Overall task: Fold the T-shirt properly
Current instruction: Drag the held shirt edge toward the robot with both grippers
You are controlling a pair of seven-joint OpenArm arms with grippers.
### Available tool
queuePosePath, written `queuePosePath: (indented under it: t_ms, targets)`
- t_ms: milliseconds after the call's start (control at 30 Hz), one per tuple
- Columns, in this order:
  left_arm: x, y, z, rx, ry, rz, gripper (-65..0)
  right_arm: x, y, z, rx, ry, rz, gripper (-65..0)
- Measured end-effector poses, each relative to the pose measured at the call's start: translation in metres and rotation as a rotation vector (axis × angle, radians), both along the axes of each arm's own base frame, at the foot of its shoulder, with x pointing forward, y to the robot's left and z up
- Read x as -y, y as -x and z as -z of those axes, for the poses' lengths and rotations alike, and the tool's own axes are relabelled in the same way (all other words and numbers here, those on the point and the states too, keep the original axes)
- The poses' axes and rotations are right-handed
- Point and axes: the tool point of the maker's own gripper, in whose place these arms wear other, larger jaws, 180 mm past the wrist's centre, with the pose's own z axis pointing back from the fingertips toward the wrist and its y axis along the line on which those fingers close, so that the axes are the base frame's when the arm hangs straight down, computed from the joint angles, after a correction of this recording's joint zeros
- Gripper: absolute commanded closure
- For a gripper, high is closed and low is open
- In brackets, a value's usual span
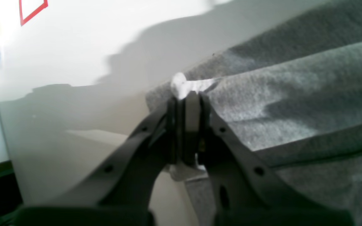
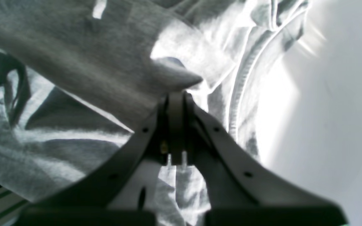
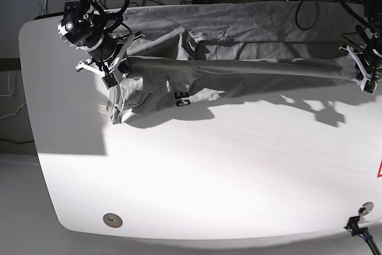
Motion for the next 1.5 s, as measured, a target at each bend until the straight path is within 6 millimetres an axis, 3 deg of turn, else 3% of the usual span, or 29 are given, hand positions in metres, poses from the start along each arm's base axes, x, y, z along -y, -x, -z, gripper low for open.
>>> queuePosePath:
  t_ms: [167,267,600,767,933,1033,1167,1267,1333,1500]
  targets:
    - [-0.003,-0.037,-0.033,0.125,0.001,0.006,0.0,-0.001,-0.018,-0.013,0.052,-0.004,0.001,0.0]
    - [-0.008,-0.038,-0.036,0.117,-0.015,0.008,0.0,-0.001,-0.024,-0.017,0.072,-0.005,-0.001,0.0]
    - [-0.016,-0.042,-0.033,0.137,0.001,0.029,0.0,-0.005,-0.008,-0.003,0.019,-0.020,0.006,0.0]
    - [-0.014,-0.040,-0.025,0.106,-0.004,0.038,0.0,-0.011,-0.002,0.002,-0.001,-0.038,0.009,0.0]
    - [-0.015,-0.009,0.001,0.004,-0.010,0.034,0.0,-0.015,0.004,0.009,-0.025,-0.037,0.001,0.0]
    - [-0.013,-0.005,0.003,-0.002,-0.005,0.040,0.0,-0.013,0.005,0.010,-0.028,-0.033,0.003,0.0]
    - [-0.016,-0.004,0.004,-0.005,-0.009,0.033,-28.7,-0.013,0.004,0.009,-0.027,-0.035,0.005,0.0]
    - [-0.018,-0.003,0.004,-0.009,-0.018,0.027,-42.6,-0.013,0.004,0.009,-0.029,-0.030,0.005,0.0]
    - [-0.022,-0.002,0.002,-0.018,-0.030,0.028,-46.4,-0.011,0.004,0.010,-0.029,-0.022,0.006,0.0]
    - [-0.033,-0.001,-0.009,-0.016,-0.057,-0.004,-46.6,-0.011,0.004,0.009,-0.027,-0.023,0.007,0.0]
